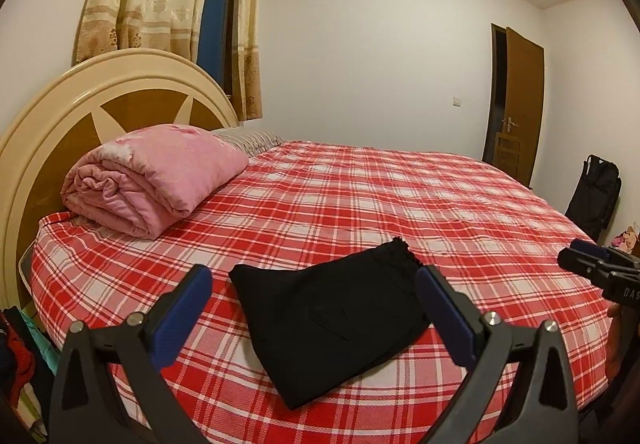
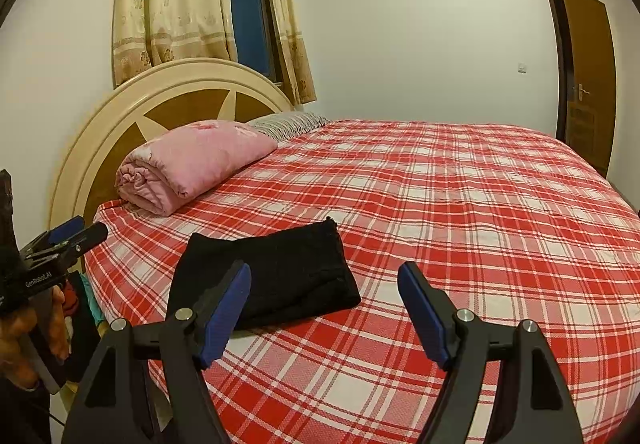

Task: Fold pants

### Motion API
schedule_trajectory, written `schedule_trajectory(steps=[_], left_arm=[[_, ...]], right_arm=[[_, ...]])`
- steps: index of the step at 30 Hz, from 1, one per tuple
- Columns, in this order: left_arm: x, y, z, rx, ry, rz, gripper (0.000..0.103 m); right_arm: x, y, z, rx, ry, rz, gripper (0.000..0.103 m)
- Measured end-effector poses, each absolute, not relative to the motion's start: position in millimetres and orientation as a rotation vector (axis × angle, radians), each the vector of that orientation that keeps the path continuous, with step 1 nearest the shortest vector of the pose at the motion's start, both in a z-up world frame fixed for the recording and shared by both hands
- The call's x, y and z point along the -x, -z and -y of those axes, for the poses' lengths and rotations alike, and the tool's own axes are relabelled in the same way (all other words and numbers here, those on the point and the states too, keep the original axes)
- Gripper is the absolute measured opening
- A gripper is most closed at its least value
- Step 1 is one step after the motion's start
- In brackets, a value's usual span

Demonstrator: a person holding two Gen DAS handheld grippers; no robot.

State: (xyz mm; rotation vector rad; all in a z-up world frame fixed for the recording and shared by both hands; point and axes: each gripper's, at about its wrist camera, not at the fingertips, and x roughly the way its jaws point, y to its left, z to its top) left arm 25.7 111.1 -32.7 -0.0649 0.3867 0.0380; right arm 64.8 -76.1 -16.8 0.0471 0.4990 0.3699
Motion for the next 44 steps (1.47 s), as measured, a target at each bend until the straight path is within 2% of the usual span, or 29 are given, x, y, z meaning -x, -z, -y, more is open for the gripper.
schedule_trajectory(steps=[23,44], left_arm=[[-23.0,26.0,-97.8,0.019,-0.038,-0.375,0.103],[-26.9,34.5,-98.7,0.024,-0.038,-0.374,0.103]], right_arm=[[-48.7,4.9,74.1,-0.003,-0.363,-0.418,0.077],[-49.8,16.2,75.0,0.003,-0.373,-0.452,0.077]])
